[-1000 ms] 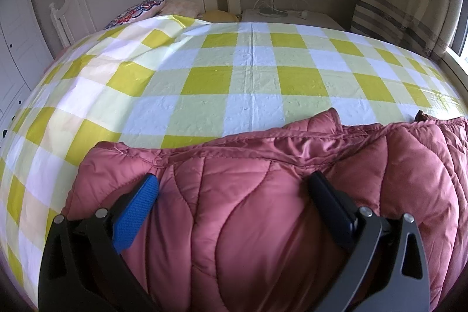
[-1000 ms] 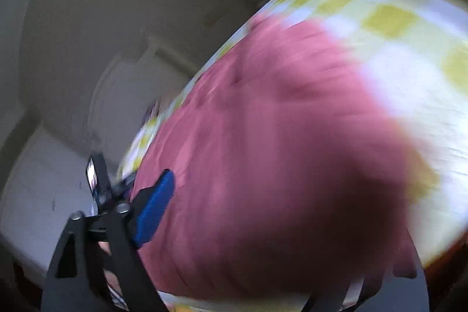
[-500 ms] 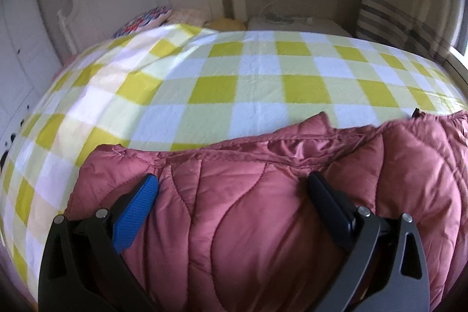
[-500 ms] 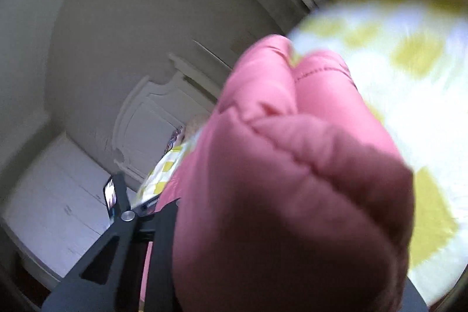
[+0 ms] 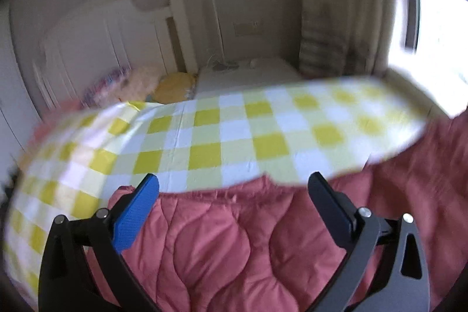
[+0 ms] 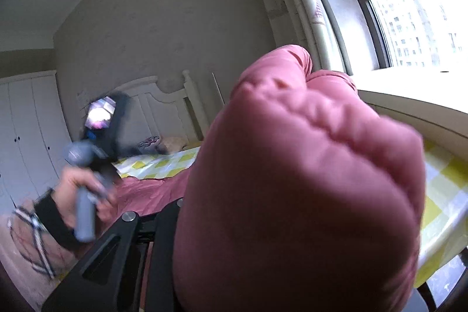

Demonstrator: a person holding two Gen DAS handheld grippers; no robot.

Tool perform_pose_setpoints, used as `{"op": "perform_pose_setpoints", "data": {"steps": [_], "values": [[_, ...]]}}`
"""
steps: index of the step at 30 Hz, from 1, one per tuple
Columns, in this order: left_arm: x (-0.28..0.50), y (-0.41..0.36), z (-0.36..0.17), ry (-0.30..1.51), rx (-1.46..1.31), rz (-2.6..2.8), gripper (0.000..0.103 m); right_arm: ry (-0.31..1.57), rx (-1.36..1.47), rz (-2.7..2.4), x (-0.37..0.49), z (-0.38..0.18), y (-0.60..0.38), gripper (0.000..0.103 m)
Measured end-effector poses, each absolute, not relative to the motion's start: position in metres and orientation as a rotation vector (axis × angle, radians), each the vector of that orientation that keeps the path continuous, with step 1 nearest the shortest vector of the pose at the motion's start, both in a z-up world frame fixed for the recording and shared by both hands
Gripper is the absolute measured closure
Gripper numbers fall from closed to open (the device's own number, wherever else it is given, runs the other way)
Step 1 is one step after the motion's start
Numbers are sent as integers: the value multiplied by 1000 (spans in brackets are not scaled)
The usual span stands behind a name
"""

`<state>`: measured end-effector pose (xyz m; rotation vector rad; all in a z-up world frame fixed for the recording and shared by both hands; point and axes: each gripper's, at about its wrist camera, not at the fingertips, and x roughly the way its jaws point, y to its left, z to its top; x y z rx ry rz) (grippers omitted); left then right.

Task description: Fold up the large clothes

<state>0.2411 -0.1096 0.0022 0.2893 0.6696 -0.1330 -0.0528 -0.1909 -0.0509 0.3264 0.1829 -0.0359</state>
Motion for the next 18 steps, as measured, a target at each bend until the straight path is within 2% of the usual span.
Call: {"op": "perform_pose_setpoints", "data": {"steps": [4,7,12,17,18], "values": [[261,-125,-72,843,353,-159,2,202,272,-29,-57,-51,-190,71],[264,-119,-55,826,326,-167,2,188,213,-36,-58,-47,-181,71],[262,-104,-12,699,257,-104,2,174,122,-53,-54,-42,-169,71],[277,-127,-67,815,417,-98,2,193,69,-63,-43,-31,-157,71],[276,-125,-63,800,409,-92,2,195,60,-72,-40,-30,-157,71]]}}
